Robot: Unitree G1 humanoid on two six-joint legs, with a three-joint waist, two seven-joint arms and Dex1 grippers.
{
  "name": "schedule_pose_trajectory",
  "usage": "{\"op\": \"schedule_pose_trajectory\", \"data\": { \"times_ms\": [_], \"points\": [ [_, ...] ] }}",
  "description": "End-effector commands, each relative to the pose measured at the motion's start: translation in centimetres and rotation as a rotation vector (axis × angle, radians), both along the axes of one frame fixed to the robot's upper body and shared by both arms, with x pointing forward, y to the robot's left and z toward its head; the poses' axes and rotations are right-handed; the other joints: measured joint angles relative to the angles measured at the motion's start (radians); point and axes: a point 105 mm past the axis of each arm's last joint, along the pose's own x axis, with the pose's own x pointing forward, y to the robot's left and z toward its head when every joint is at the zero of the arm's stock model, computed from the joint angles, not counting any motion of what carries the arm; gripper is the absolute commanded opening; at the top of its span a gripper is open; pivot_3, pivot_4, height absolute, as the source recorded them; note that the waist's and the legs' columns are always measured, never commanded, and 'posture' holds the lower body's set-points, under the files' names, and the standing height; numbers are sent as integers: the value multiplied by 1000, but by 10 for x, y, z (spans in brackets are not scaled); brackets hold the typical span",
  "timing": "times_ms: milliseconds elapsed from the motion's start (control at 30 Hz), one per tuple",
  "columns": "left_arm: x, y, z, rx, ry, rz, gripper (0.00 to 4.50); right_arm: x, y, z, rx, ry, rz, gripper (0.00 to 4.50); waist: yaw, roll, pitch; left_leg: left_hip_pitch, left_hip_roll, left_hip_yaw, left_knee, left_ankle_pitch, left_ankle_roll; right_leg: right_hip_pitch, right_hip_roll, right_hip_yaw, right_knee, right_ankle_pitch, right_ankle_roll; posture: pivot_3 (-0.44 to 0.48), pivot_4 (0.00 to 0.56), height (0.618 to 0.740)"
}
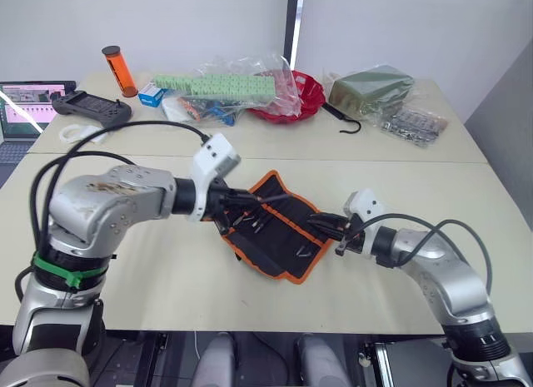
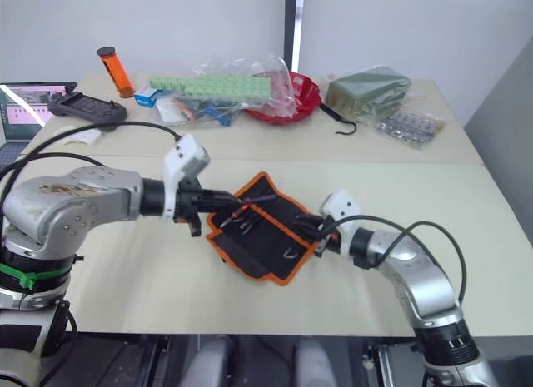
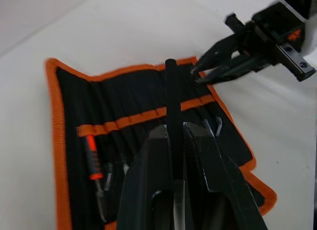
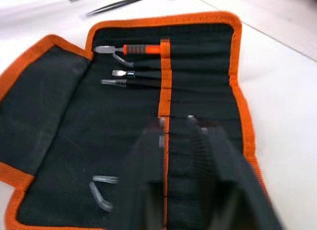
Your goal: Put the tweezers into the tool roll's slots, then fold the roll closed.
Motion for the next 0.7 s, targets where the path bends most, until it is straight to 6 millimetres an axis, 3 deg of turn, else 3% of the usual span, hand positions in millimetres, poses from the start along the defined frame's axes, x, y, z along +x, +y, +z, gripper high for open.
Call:
{"op": "schedule_pose_trajectory", "data": {
  "times_ms": [33, 367, 700],
  "points": [
    [3, 1, -10, 48, 4, 58, 0, 1, -4, -14, -22, -10, -14, 32, 1, 0, 0, 0, 0, 0, 0, 0, 0, 0, 0, 0, 0, 0, 0, 0, 150, 740],
    [-1, 4, -39, 65, 36, 128, 0, -1, -9, -48, -41, 66, -20, 32, 1, 0, 0, 2, 0, 0, 0, 0, 0, 1, 0, 0, 1, 0, 0, 0, 150, 740],
    [3, 5, -51, 55, 60, 234, 0, -4, -11, -55, -60, 90, -13, 32, 4, -1, -1, 3, 0, 0, 3, 0, 0, 3, 0, 0, 1, 0, 0, 0, 150, 740]
  ]
}}
